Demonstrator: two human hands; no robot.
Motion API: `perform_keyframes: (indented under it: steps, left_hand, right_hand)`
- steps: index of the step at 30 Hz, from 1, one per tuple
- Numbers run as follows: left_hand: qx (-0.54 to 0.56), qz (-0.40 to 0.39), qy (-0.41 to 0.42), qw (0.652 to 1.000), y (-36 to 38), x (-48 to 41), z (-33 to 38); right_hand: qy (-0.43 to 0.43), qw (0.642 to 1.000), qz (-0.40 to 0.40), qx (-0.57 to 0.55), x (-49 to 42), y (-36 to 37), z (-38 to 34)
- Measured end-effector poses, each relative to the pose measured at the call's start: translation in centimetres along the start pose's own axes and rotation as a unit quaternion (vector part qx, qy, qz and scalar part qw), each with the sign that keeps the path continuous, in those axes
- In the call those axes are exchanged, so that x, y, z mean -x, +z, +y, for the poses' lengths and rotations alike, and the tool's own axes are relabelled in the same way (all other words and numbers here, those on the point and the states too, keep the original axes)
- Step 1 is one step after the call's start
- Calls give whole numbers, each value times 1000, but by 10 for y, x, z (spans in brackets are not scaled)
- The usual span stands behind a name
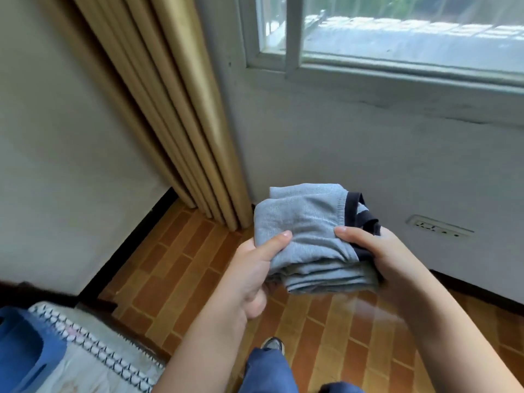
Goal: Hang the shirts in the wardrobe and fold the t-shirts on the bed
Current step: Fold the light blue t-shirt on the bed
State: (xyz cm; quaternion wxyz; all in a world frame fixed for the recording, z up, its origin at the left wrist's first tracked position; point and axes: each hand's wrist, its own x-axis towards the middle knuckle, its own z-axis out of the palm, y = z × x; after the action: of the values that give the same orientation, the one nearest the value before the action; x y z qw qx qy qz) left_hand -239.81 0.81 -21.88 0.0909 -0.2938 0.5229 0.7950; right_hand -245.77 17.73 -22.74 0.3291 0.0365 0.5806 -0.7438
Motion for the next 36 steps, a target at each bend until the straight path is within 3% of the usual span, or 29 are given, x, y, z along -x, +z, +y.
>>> perform_keyframes:
  steps: [7,15,25,36]
  left_hand:
    - [-73,-143,-34,987,37,-21,38]
    - [-161,-304,-86,935,122,-39,47]
    - [-259,-441,-156,845,244,-22,-7]
    - [-342,-558,-260,710,396,53,-105]
  right_hand:
    - [-63,985,125,-96,31,-1,-26]
    - [-131,933,298,-153,77,-38,-43]
    - [-208,816,487,-233,164,-95,-28]
    - [-257,683,620,-287,297,-190,-1]
